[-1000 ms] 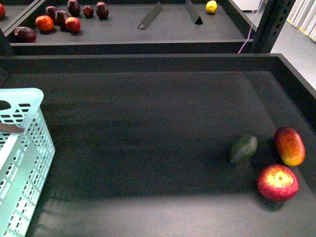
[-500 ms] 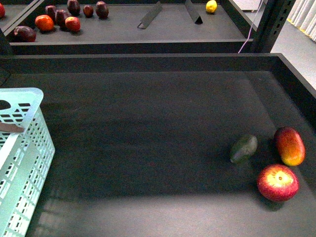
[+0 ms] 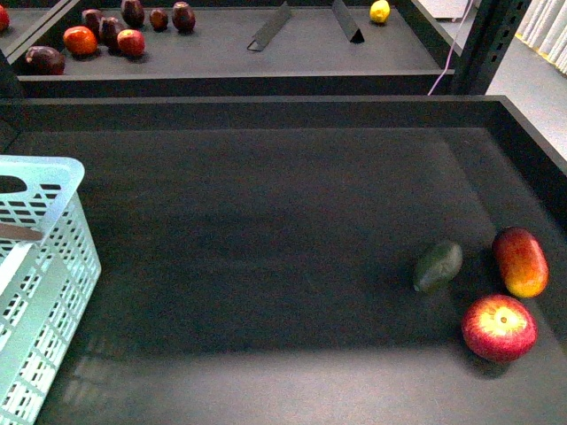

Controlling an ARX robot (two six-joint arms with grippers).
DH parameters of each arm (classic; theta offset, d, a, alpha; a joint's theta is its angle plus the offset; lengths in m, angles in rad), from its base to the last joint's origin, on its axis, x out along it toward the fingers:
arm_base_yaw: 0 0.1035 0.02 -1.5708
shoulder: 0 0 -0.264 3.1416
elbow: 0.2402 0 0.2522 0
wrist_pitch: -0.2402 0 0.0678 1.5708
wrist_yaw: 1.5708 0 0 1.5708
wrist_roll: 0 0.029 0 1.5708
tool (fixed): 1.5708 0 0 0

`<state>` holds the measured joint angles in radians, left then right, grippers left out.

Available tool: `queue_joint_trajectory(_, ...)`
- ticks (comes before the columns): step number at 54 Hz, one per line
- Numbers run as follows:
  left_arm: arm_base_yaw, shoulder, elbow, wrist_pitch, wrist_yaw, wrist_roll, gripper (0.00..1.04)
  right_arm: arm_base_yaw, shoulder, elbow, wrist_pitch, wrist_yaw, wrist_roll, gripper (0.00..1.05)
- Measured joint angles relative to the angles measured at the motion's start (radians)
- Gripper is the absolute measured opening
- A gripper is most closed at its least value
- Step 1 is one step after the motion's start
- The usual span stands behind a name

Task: Pick apple with right arm and hold basket with left

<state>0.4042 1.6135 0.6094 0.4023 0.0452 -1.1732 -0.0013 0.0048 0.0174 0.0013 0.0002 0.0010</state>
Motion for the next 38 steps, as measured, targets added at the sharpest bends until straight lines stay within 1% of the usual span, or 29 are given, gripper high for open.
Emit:
queue_joint_trajectory(2,-0.003,0.004,0.001,-0.007,-0.002,-0.003,0.29,0.000,0.000,0.000,0.000,0.000,0.000,0.96)
queue_joint_trajectory(7,-0.006,0.003,0.002,-0.026,0.000,-0.015,0.15,0.000,0.000,0.000,0.000,0.000,0.000,0.96)
queue_joint_trajectory(14,-0.015,-0.028,0.002,-0.063,0.007,-0.019,0.15,0.000,0.000,0.000,0.000,0.000,0.000,0.96)
queue_joint_trajectory(23,-0.019,-0.222,-0.019,-0.181,0.085,-0.027,0.15,0.000,0.000,0.000,0.000,0.000,0.000,0.96)
queue_joint_trajectory(30,-0.020,-0.349,-0.021,-0.269,0.128,-0.022,0.15,0.000,0.000,0.000,0.000,0.000,0.000,0.96)
queue_joint_trajectory(38,-0.065,-0.463,-0.018,-0.336,0.149,-0.021,0.15,0.000,0.000,0.000,0.000,0.000,0.000,0.96)
